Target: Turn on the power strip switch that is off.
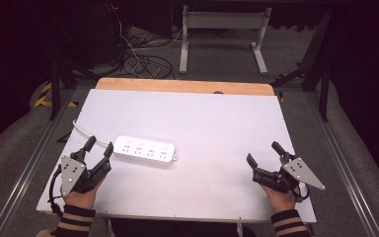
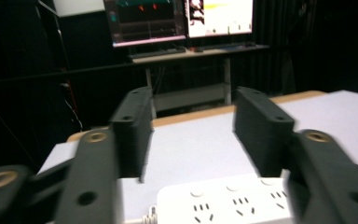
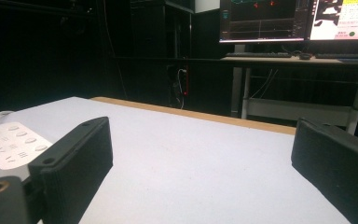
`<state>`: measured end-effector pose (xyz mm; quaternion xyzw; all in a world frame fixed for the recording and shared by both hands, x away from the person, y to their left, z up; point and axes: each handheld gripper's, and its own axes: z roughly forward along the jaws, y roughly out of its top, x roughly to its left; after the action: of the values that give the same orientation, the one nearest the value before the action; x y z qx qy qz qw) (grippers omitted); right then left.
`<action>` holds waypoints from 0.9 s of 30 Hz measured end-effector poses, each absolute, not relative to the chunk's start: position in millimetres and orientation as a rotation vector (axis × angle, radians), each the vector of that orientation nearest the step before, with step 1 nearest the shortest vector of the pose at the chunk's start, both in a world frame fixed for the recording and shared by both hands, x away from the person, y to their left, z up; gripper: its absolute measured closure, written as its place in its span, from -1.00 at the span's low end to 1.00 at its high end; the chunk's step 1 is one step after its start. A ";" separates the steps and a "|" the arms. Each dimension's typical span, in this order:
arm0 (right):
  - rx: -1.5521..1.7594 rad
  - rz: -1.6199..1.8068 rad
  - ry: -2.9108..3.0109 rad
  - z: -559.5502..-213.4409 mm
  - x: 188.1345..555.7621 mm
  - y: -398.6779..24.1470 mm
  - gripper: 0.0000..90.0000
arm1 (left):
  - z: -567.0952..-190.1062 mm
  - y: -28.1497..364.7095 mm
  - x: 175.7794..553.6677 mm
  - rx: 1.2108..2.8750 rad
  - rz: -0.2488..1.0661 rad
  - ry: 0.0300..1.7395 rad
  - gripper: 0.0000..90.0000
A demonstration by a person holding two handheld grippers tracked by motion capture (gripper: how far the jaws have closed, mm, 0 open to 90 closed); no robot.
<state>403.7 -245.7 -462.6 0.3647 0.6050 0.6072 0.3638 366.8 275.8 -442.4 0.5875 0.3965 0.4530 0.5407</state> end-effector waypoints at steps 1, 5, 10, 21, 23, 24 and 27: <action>0.939 1.563 1.559 -462.7 403.8 -245.5 -0.87 | -441.6 275.3 366.5 1.403 1.068 0.936 0.16; 0.936 1.569 1.567 -463.0 403.9 -244.7 -0.87 | -437.1 275.0 366.1 1.435 1.022 0.950 0.56; 0.938 1.571 1.576 -463.3 404.0 -244.5 -0.86 | -432.1 275.8 367.3 1.440 1.014 0.980 1.00; 0.947 1.575 1.592 -463.7 403.1 -244.6 -0.82 | -417.5 279.9 374.7 1.374 0.970 1.049 1.00; 0.952 1.572 1.602 -464.0 402.9 -244.4 -0.81 | -412.1 279.7 377.0 1.396 0.983 1.065 1.00; 0.954 1.573 1.605 -464.1 402.9 -244.4 -0.80 | -409.1 279.7 379.6 1.413 0.978 1.071 1.00; 0.954 1.569 1.615 -464.0 402.8 -245.1 -0.79 | -406.1 277.6 388.7 1.442 0.993 1.092 1.00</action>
<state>402.8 -245.1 -464.0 0.3668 0.6207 0.6032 0.3412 388.7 277.6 -406.1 0.5997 0.4541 0.4128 0.5135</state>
